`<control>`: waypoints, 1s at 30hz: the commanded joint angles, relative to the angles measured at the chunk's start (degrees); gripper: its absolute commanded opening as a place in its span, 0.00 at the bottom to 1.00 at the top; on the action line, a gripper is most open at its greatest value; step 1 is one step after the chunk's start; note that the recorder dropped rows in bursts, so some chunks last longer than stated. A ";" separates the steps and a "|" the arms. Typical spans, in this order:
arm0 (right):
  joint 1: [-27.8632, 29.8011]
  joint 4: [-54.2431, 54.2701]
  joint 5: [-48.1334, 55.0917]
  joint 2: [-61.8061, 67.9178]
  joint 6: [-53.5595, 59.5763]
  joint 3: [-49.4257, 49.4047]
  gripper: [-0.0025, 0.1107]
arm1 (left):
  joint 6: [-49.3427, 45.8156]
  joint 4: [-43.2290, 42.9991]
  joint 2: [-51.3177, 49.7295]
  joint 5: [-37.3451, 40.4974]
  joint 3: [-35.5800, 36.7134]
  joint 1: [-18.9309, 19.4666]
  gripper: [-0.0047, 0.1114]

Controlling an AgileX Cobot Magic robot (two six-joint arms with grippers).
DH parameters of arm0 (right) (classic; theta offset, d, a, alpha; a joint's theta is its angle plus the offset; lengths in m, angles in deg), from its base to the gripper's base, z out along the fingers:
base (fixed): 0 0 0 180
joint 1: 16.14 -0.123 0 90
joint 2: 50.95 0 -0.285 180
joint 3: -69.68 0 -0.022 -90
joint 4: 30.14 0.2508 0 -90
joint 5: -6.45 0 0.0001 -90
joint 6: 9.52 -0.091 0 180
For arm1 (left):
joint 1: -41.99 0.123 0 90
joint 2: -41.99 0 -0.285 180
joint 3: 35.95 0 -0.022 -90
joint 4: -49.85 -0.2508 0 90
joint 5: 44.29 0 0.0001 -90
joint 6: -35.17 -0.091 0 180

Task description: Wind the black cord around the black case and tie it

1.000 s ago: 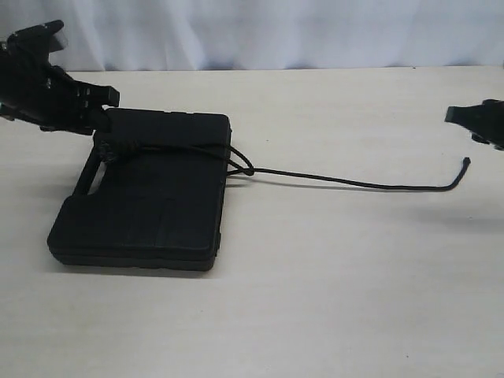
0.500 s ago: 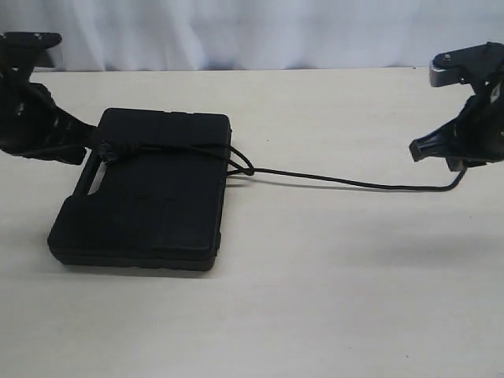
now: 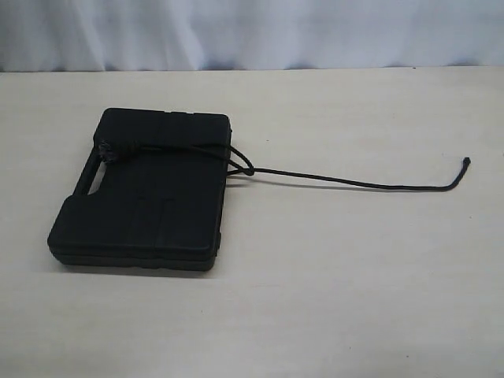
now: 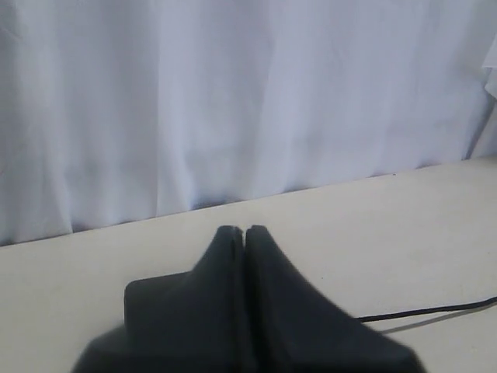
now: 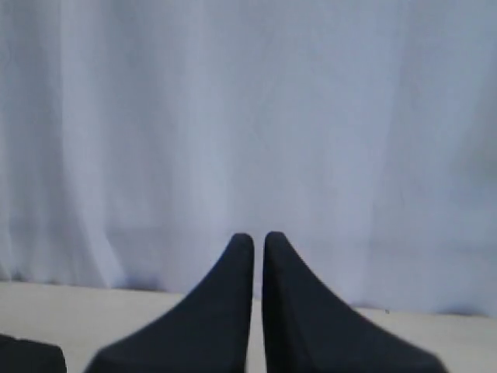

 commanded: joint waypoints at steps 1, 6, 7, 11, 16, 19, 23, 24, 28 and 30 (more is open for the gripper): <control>-0.07 0.95 -4.11 -2.46 0.25 -0.89 0.06 | 0.35 0.17 1.24 -0.24 0.33 -0.34 0.04; -0.07 0.95 -4.11 -3.07 0.25 -0.89 0.06 | 0.35 0.17 1.24 -0.35 0.33 -0.34 0.04; -0.07 0.95 -4.11 -3.07 0.25 -0.89 0.06 | 0.35 0.17 1.24 -0.35 0.33 -0.34 0.04; -0.07 0.95 -4.11 -3.07 0.25 -0.89 0.06 | 0.35 0.17 1.24 -0.35 0.33 -0.34 0.04; -0.07 1.93 -3.92 -3.71 0.25 -1.12 0.06 | 0.35 0.17 1.24 -0.35 0.33 -0.34 0.04; -0.07 1.93 -3.92 -6.94 0.25 -3.23 0.06 | 0.35 0.17 1.24 -0.35 0.33 -0.34 0.04; -0.07 2.05 -0.18 -13.78 1.33 -9.23 0.06 | 0.35 0.17 1.24 -0.35 0.33 -0.34 0.04; -0.07 2.05 0.85 -15.94 1.77 -11.32 0.06 | 0.35 0.17 1.24 -0.35 0.33 -0.34 0.04; -0.07 2.09 14.57 -26.23 2.35 -13.15 0.06 | 0.35 0.17 1.24 -0.35 0.33 -0.34 0.04; -0.07 1.94 20.50 -31.79 2.84 -13.15 0.06 | 0.35 0.17 1.24 -0.64 0.33 -0.34 0.04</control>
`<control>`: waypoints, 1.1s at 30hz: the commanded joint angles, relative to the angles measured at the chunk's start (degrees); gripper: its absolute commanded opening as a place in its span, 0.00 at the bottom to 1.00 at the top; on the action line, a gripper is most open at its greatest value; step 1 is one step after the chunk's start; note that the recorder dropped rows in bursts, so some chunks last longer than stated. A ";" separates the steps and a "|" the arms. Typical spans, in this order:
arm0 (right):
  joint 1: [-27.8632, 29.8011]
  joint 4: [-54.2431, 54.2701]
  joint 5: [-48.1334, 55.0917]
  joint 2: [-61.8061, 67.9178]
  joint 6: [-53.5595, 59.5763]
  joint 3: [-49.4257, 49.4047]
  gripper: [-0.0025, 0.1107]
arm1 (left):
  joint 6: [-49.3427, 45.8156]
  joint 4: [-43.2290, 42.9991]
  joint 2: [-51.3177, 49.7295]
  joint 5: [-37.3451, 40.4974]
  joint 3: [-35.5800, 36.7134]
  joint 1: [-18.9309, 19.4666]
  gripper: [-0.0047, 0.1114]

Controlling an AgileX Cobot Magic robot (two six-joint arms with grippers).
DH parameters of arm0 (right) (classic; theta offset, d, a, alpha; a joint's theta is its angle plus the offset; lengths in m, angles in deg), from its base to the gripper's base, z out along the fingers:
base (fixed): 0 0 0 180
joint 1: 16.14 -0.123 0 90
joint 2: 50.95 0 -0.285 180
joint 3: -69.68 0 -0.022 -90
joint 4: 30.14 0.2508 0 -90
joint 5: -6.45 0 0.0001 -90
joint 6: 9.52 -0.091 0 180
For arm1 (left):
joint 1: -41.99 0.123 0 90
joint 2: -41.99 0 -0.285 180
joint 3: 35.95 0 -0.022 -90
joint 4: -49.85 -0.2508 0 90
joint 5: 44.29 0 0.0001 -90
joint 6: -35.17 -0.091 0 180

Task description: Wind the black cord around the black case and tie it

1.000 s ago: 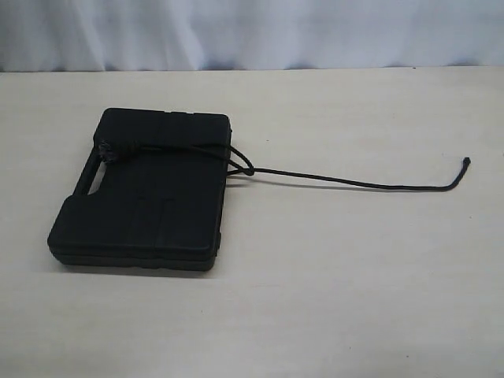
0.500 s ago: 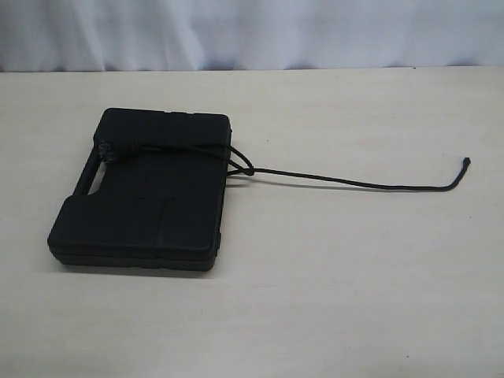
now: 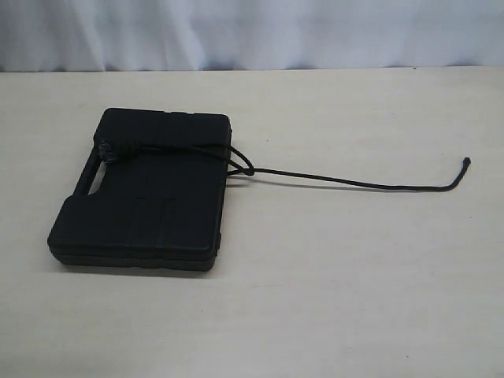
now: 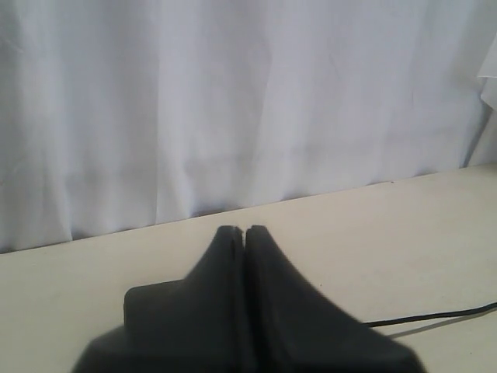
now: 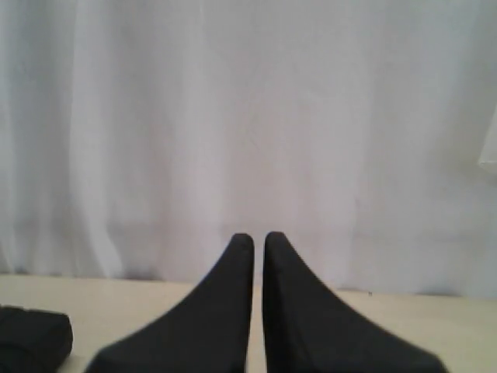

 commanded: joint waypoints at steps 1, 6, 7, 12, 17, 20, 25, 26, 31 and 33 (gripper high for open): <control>-0.07 0.09 16.46 -12.11 2.03 -0.53 0.06 | 0.35 0.17 0.31 -0.66 0.33 -0.34 0.04; 0.18 0.09 32.53 -19.48 3.87 -0.53 0.06 | 0.35 0.17 0.31 -0.65 0.33 -0.34 0.04; 0.63 -0.41 33.65 -19.48 4.39 -0.53 0.06 | 0.35 0.17 0.49 -0.27 0.33 -0.34 0.04; 2.67 -1.17 36.23 -19.48 4.39 -0.53 0.06 | 0.35 0.17 0.49 -1.57 0.33 -0.34 0.04; 5.57 -1.17 40.80 -19.48 4.17 -0.53 0.06 | 0.35 0.17 0.49 -1.46 0.33 -0.34 0.04; 5.57 -1.17 42.28 -19.48 4.17 -0.53 0.06 | 0.35 0.17 0.49 -1.46 0.33 -0.34 0.04; 5.57 -1.17 42.48 -19.48 4.17 -0.53 0.06 | 0.35 0.17 0.49 -1.46 0.33 -0.34 0.04; 5.57 -1.17 42.69 -19.48 4.17 -0.53 0.06 | 0.35 0.17 0.49 -1.46 0.33 -0.34 0.04; 5.57 -1.17 43.37 -19.48 4.17 -0.53 0.06 | 0.35 0.17 0.49 -1.46 0.33 -0.34 0.04; 5.57 -1.17 43.37 -19.48 4.17 -0.53 0.06 | 0.35 0.17 0.49 -1.46 0.33 -0.34 0.04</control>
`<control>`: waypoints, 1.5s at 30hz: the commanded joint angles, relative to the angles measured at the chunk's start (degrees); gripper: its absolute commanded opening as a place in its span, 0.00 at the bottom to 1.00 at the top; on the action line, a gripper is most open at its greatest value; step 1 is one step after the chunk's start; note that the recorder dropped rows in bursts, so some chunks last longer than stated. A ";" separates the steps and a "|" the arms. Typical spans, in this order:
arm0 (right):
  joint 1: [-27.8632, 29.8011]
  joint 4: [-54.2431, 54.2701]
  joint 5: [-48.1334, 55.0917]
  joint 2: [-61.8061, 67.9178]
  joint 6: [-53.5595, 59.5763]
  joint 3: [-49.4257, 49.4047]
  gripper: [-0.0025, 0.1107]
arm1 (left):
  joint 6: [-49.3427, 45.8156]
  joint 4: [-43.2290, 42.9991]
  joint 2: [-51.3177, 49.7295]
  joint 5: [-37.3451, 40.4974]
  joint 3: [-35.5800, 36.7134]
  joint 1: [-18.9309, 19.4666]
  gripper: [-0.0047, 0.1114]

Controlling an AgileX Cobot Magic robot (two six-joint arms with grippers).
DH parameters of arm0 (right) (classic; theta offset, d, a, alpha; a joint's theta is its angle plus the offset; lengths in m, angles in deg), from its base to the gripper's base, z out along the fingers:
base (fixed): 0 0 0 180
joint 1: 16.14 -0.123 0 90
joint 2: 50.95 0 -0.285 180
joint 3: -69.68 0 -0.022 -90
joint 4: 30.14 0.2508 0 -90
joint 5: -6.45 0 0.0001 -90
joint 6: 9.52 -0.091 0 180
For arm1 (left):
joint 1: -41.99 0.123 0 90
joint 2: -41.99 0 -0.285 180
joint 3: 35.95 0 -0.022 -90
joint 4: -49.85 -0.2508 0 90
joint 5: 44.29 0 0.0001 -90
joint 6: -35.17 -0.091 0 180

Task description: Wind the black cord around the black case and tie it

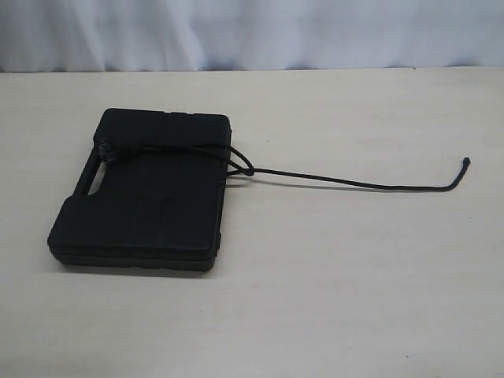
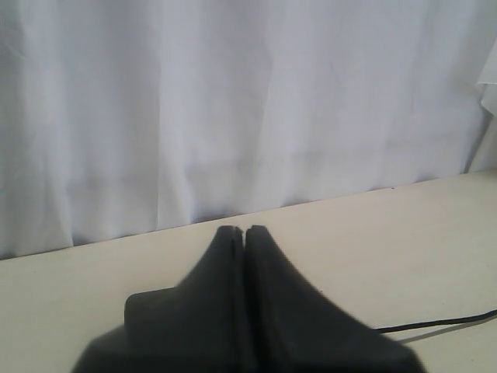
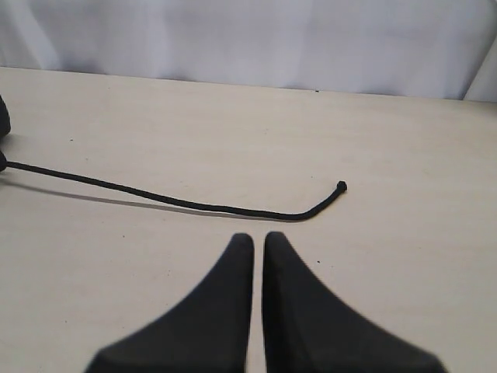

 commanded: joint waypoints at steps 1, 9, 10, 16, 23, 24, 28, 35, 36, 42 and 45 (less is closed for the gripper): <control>0.32 -0.41 0.25 -0.37 0.27 -0.10 0.06 | 0.35 0.17 0.35 -0.81 0.24 -0.34 0.04; 0.32 -0.41 0.25 -0.37 0.27 -0.10 0.06 | 0.35 0.17 0.35 -0.81 0.24 -0.34 0.04; 0.32 -0.41 0.25 -0.37 0.27 -0.10 0.06 | 0.35 0.17 0.35 -0.81 0.24 -0.34 0.04; 0.32 -0.41 0.25 -0.37 0.27 -0.10 0.06 | 0.35 0.17 0.35 -0.92 0.24 -0.34 0.04; 0.32 -0.41 0.25 -0.37 0.27 -0.10 0.06 | -0.09 -13.07 9.40 2.05 9.62 4.14 0.04; 0.32 -0.41 0.25 -0.37 0.27 -0.10 0.06 | -0.09 -13.19 13.30 -3.61 15.11 5.99 0.04; 0.32 -0.41 0.25 -0.37 0.27 -0.10 0.06 | -2.03 -13.30 26.84 -3.42 24.96 9.41 0.04; 0.32 -0.41 0.25 -0.37 0.27 -0.10 0.06 | -2.23 -13.88 34.03 9.58 24.96 12.93 0.04; 0.32 -0.41 0.25 -0.37 0.27 -0.10 0.06 | -2.23 -14.80 34.03 11.15 24.96 13.43 0.04; 0.32 -0.41 0.25 -0.37 0.27 -0.10 0.06 | 0.66 -15.77 34.03 16.55 24.96 13.43 0.04; 0.32 -0.41 0.25 -0.37 0.27 -0.10 0.06 | 2.60 -15.77 34.03 16.55 24.96 13.43 0.04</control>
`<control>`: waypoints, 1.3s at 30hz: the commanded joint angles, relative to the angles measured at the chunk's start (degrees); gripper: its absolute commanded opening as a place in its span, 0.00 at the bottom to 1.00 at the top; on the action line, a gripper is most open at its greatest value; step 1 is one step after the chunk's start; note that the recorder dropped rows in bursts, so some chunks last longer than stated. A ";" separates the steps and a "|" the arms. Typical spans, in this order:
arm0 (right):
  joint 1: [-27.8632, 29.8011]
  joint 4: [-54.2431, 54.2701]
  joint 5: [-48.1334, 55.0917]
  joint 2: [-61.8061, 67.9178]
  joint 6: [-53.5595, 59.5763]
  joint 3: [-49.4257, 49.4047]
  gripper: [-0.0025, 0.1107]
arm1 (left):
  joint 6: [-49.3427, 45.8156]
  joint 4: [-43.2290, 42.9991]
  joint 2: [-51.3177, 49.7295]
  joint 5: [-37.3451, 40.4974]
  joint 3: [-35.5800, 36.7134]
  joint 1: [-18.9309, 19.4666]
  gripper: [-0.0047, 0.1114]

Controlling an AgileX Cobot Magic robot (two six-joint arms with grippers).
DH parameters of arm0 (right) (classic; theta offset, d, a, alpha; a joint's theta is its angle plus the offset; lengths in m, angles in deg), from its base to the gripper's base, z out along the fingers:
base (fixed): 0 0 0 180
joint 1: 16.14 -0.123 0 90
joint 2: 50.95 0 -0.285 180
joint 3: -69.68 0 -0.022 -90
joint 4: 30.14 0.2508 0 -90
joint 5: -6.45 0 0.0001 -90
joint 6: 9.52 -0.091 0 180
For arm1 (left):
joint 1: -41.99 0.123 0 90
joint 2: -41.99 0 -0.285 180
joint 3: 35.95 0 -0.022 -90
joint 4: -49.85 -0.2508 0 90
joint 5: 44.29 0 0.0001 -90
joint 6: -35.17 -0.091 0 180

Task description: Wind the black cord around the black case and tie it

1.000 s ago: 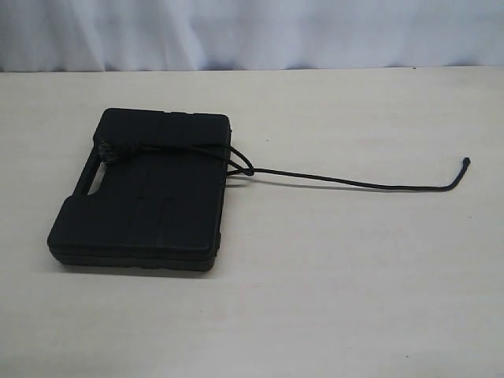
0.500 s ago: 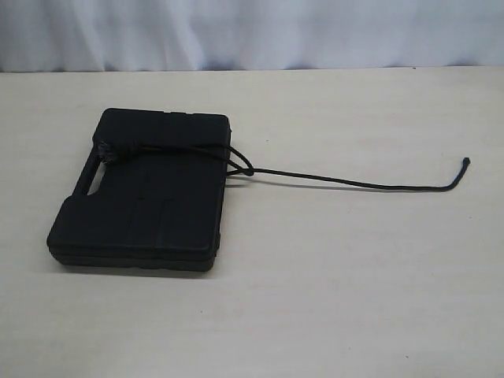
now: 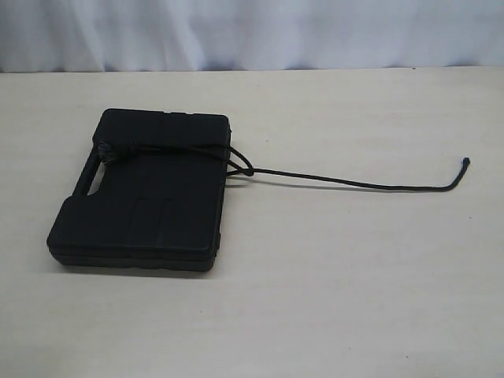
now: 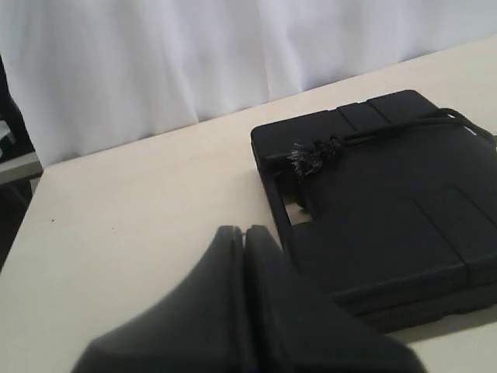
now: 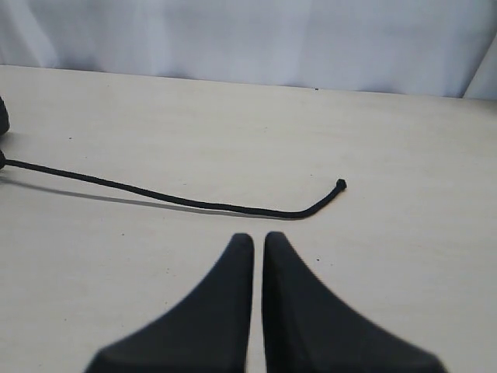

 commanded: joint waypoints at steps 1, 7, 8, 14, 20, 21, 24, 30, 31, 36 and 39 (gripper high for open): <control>0.32 -0.41 0.02 -0.37 0.27 -0.10 0.06 | 3.20 -0.16 0.14 0.27 0.12 0.06 0.04; 0.32 -0.41 0.02 -0.37 0.27 -0.10 0.06 | 6.00 -0.04 0.14 0.72 0.12 0.06 0.04; 0.32 -0.41 0.02 -0.37 0.27 -0.10 0.06 | 6.00 -0.15 0.14 0.73 0.12 0.06 0.04; 0.32 -0.41 0.02 -0.37 0.27 -0.10 0.06 | 6.00 -0.37 0.14 0.73 0.12 0.06 0.04; 0.32 -0.41 0.02 -0.37 0.27 -0.10 0.06 | 6.00 -0.37 0.14 0.73 0.12 0.06 0.04; 0.32 -0.41 0.02 -0.37 0.27 -0.10 0.06 | 6.00 -0.37 0.14 0.73 0.12 0.06 0.04; 0.32 -0.41 0.02 -0.37 0.27 -0.10 0.06 | 6.00 -0.37 0.14 0.73 0.12 0.06 0.04; 0.32 -0.41 0.02 -0.37 0.27 -0.10 0.06 | 6.00 -0.37 0.14 0.73 0.12 0.06 0.04; 0.32 -0.41 0.02 -0.37 0.27 -0.10 0.06 | 6.00 -0.47 0.14 0.73 0.12 0.06 0.04; 0.32 -0.41 0.02 -0.37 0.27 -0.10 0.06 | 6.00 -0.47 0.14 0.73 0.12 0.06 0.04; 0.32 -0.41 0.02 -0.37 0.27 -0.10 0.06 | 6.00 -0.47 0.14 0.73 0.12 0.06 0.04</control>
